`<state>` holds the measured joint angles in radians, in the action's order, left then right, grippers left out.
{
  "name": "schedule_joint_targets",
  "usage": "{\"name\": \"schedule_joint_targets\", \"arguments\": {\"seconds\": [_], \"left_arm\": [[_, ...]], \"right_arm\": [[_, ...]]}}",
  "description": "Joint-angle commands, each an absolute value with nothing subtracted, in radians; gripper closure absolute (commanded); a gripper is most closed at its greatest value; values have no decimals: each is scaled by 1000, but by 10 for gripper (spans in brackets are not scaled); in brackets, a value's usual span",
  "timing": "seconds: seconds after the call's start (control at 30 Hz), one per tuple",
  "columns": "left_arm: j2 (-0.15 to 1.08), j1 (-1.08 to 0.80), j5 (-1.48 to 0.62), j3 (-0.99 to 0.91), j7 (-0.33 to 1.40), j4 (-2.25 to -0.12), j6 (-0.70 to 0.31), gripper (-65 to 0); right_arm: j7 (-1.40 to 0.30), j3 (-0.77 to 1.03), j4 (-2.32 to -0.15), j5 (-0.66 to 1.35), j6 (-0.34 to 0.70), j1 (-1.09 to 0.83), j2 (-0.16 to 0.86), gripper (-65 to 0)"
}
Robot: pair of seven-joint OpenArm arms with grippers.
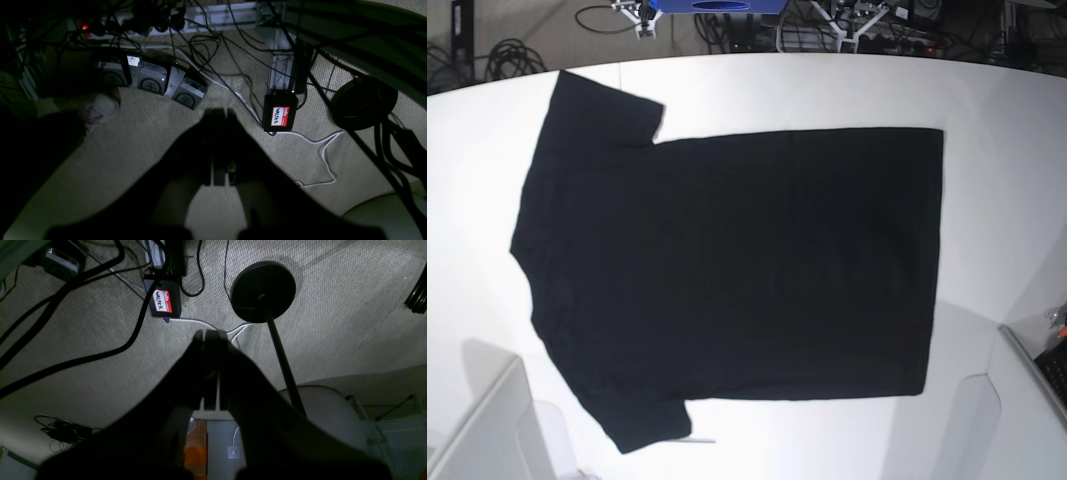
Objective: Fold the T-shirt properly
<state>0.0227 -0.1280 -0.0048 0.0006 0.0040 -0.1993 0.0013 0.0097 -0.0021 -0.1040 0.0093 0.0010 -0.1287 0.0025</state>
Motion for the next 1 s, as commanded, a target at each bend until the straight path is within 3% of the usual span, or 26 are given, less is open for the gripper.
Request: {"name": "schedule_joint_targets", "arguments": {"seconds": [0.0, 0.97], "left_arm": [[25, -134, -7, -1, -1, -202, 5, 0], [30, -200, 5, 12, -1, -232, 5, 0]], "right_arm": [[7, -4, -105, 4, 7, -134, 8, 0], [13, 1, -148, 4, 7, -180, 30, 0]]}}
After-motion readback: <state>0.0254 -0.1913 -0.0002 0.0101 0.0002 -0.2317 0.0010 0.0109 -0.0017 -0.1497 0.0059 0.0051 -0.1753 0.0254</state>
